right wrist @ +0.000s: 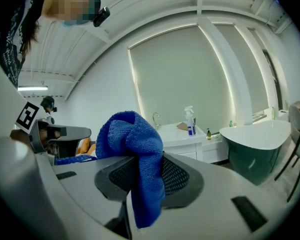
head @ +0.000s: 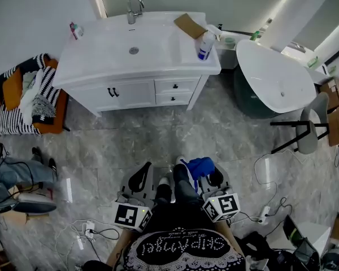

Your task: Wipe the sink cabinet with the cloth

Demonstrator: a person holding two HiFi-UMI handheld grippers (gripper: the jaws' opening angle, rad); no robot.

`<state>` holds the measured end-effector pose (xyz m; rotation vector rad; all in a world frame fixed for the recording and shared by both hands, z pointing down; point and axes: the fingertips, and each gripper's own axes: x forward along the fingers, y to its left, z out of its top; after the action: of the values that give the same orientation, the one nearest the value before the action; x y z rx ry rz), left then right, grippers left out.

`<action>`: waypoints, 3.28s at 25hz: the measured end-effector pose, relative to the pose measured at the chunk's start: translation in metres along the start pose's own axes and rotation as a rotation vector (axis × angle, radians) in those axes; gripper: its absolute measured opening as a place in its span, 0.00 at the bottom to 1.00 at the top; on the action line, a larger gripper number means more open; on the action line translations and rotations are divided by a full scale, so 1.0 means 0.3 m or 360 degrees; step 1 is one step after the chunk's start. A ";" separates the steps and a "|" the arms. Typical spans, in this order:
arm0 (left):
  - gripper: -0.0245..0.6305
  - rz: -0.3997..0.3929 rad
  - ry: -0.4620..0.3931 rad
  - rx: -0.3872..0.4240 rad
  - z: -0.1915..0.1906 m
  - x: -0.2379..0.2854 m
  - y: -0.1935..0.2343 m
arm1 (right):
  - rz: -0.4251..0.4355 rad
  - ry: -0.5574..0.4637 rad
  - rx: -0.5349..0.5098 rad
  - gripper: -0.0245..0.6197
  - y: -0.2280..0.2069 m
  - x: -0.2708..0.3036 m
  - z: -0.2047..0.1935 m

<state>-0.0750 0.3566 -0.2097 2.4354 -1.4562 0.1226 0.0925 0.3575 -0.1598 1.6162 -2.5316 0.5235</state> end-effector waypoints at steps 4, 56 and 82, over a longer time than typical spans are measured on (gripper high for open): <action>0.04 0.0059 -0.0003 0.0005 0.023 0.102 0.010 | 0.0056 0.0015 0.0004 0.22 -0.079 0.078 0.029; 0.04 0.0071 -0.0059 -0.0006 0.273 0.708 0.350 | -0.0042 0.0056 -0.0130 0.22 -0.367 0.679 0.295; 0.04 0.0107 0.0079 -0.0055 0.203 0.778 0.549 | 0.0187 0.0211 -0.0085 0.22 -0.264 0.874 0.241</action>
<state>-0.1108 0.0682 -0.1804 2.3401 -1.5069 0.1697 0.0568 0.0773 -0.1411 1.3734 -2.5299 0.5496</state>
